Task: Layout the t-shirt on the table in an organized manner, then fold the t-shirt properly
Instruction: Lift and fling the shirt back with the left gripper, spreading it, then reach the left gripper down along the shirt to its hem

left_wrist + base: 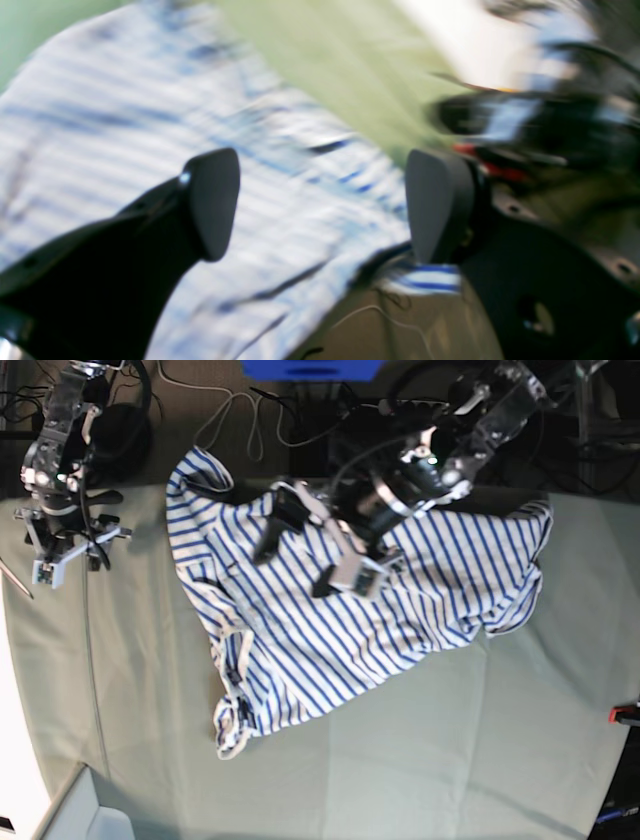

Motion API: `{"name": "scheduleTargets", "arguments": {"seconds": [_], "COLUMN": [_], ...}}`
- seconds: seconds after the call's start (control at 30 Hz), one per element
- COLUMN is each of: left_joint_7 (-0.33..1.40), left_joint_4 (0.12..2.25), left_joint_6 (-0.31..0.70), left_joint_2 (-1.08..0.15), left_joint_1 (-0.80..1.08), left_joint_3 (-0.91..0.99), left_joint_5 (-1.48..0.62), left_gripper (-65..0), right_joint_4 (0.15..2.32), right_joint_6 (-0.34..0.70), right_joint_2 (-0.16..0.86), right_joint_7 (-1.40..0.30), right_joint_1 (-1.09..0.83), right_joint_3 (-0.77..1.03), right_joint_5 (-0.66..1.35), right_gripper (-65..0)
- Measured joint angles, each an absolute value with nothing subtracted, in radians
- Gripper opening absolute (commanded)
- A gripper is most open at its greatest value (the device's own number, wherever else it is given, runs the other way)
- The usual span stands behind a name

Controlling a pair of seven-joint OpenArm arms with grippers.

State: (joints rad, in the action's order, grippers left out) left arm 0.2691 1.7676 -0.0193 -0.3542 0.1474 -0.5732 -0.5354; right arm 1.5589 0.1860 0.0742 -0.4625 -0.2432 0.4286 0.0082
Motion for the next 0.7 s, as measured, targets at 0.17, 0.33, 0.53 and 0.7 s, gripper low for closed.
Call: {"name": "scheduleTargets", "arguments": {"seconds": [0.17,0.33,0.53,0.7], "left_joint_7": [0.267,0.264,0.265,0.265], "left_joint_4": [1.795,1.820,1.769,1.726], "left_joint_6": [-0.019,-0.011,-0.006,-0.003], "left_joint_2": [-0.344,-0.335,-0.330,-0.223], "left_joint_1": [0.312,0.461,0.523,0.563], "left_joint_3": [-0.292,-0.058,0.103,0.293], "left_joint_5": [-0.539,-0.540,-0.540,-0.543], "left_gripper": [-15.1,-15.1,-15.1,-15.0], "right_joint_4": [1.560,1.562,1.560,1.560], "right_joint_6": [0.186,0.186,0.186,0.186], "right_joint_2": [0.069,0.070,0.072,0.070], "right_joint_7": [-0.461,-0.461,-0.461,-0.460], "right_joint_1": [-0.244,-0.245,-0.245,-0.244], "right_joint_3": [0.382,0.341,0.288,0.276], "right_joint_5": [0.009,0.008,0.008,0.008], "right_gripper": [-26.2,-26.2,-26.2,-26.2]}}
